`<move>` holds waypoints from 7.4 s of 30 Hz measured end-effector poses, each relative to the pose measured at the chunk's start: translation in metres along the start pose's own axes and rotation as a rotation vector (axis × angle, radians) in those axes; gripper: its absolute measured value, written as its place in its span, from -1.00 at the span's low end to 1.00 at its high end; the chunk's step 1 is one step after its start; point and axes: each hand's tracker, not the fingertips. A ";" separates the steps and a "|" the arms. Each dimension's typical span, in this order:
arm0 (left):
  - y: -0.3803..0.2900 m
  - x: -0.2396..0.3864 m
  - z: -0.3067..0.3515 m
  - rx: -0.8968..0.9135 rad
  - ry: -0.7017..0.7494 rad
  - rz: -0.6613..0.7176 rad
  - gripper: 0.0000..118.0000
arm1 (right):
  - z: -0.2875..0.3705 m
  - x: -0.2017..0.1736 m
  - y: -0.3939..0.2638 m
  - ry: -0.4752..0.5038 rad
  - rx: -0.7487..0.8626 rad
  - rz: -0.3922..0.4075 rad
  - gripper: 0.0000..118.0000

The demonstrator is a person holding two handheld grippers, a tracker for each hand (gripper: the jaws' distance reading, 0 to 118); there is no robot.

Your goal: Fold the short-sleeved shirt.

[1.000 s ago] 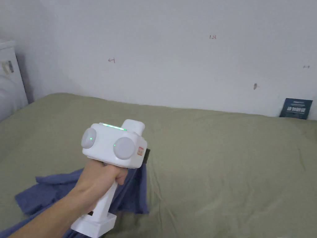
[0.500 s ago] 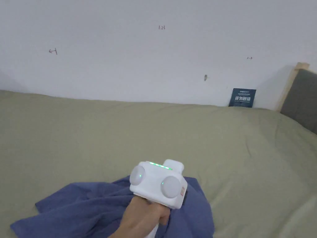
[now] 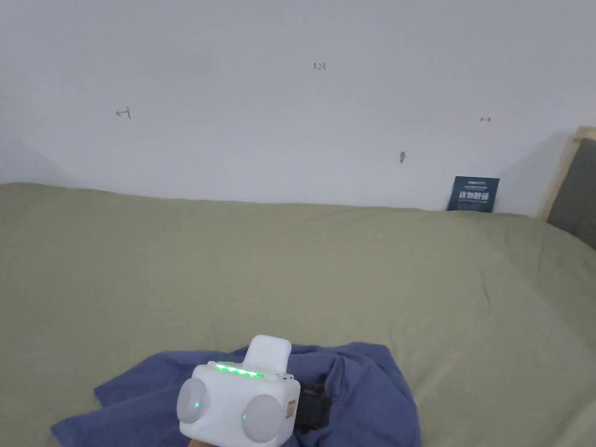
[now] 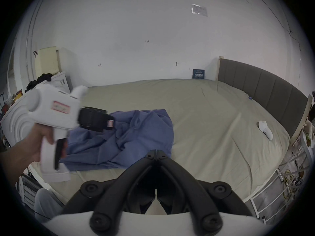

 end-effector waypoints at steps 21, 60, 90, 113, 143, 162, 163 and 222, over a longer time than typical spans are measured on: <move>-0.135 -0.110 0.327 0.495 0.423 0.154 -1.00 | 0.077 -0.055 0.012 0.103 0.187 0.065 -0.98; -0.052 -0.225 -0.025 -0.261 0.256 0.056 -0.99 | -0.051 -0.027 -0.003 0.051 -0.110 0.065 -0.98; -0.065 -0.227 -0.032 -0.256 0.202 0.087 -0.99 | -0.358 0.029 0.086 -0.109 -0.483 0.274 0.28; 0.094 -0.253 0.247 0.250 0.521 0.158 -0.99 | -0.011 0.067 0.273 0.003 0.076 0.057 -0.94; 0.281 -0.249 0.185 0.394 0.619 0.148 -0.99 | -0.111 0.066 0.402 -0.172 0.192 0.050 -0.94; 0.165 -0.275 0.044 0.175 0.545 0.177 -0.98 | -0.237 0.066 0.269 -0.179 -0.006 0.075 -0.94; 0.151 -0.280 0.038 0.145 0.544 0.176 -0.98 | -0.235 0.070 0.252 -0.172 -0.035 0.071 -0.94; -0.120 -0.050 0.287 0.538 0.240 0.006 -1.00 | 0.106 -0.065 0.021 0.049 0.317 0.055 -0.97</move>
